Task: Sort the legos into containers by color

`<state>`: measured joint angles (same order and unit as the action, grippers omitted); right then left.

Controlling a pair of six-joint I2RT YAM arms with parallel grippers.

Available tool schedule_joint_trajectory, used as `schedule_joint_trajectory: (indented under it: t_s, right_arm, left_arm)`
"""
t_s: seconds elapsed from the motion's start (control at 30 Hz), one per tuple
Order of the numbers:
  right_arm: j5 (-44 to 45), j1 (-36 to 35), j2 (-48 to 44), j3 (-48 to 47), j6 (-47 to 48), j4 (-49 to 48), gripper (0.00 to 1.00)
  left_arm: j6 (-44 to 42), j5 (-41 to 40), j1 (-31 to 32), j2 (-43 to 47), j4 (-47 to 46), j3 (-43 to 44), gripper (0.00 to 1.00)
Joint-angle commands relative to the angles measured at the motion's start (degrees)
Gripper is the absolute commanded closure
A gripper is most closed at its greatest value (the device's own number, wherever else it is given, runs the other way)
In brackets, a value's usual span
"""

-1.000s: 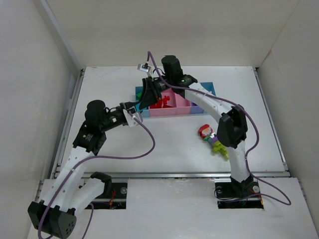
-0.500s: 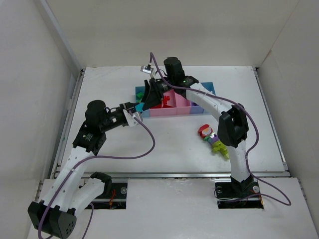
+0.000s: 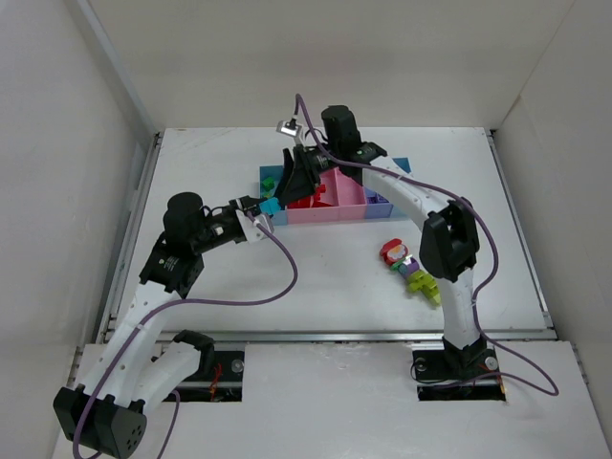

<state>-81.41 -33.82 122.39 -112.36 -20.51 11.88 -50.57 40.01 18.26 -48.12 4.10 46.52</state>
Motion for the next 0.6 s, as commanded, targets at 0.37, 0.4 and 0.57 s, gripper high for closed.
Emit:
schedule_joint_trajectory:
  t_s: [0.37,0.4,0.57]
  right_arm:
    - [-1.8,-3.0,0.6,-5.8,-1.0,-2.4,0.62]
    - [-1.8,-3.0,0.6,-5.8,-1.0,-2.4,0.81]
    - [0.6,-2.5,0.6,-5.2,-1.5,-2.4,1.00]
  left_arm:
    - [2.5,1.0,0.5,1.3,-4.2,0.6,1.00]
    - [2.5,1.0,0.5,1.3,-4.2,0.6,1.00]
    - [2.5,0.4,0.5,1.3,-4.2,0.6,1.00]
